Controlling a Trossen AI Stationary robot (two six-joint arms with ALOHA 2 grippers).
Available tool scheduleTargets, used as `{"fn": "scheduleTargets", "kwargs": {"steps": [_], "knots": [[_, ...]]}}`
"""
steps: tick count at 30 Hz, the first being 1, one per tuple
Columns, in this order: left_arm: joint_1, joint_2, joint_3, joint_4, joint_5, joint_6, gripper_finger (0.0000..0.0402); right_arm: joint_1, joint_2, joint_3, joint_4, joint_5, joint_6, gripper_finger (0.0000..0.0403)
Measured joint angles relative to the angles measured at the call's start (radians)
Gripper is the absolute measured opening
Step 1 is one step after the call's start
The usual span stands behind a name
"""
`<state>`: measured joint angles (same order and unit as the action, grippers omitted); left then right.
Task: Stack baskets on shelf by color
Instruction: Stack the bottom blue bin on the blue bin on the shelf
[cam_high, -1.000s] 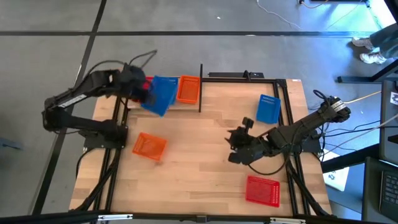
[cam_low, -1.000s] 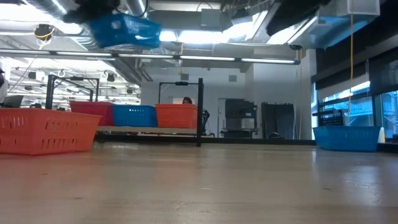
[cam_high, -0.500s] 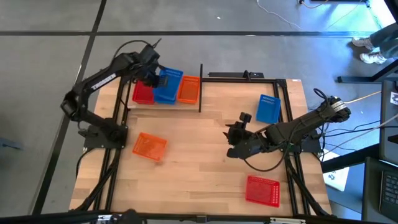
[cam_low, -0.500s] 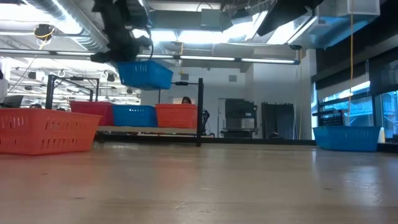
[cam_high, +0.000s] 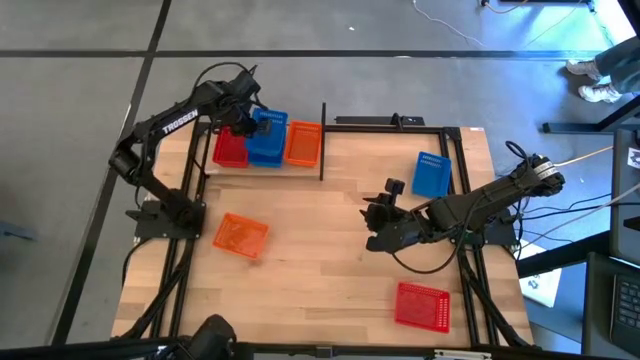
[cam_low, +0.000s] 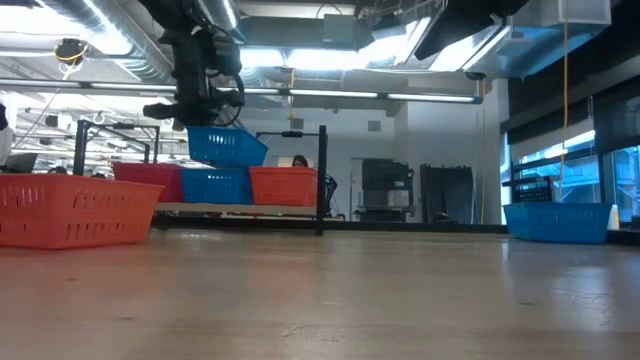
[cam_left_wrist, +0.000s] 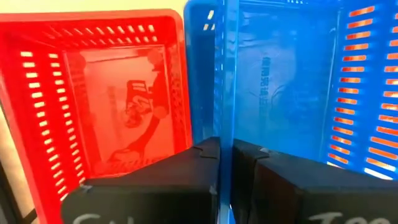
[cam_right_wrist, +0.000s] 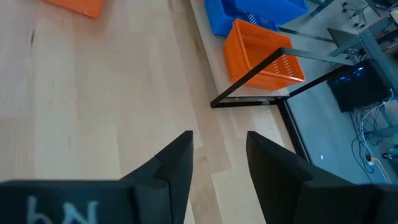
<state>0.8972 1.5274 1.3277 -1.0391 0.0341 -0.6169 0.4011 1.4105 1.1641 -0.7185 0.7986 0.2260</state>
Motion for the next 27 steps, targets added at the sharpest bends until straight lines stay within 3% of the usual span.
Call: {"fn": "scheduleTargets", "kwargs": {"steps": [19,27], "knots": [[-0.014,0.028,0.000,-0.022,-0.002,-0.028,0.0000,0.001,0.000,0.000,-0.001,-0.006,0.001,0.0149],[-0.015,0.037,0.000,0.042,-0.002,-0.023,0.0000,0.001,0.000,0.000,-0.001,-0.006,0.001,0.0149]]}}
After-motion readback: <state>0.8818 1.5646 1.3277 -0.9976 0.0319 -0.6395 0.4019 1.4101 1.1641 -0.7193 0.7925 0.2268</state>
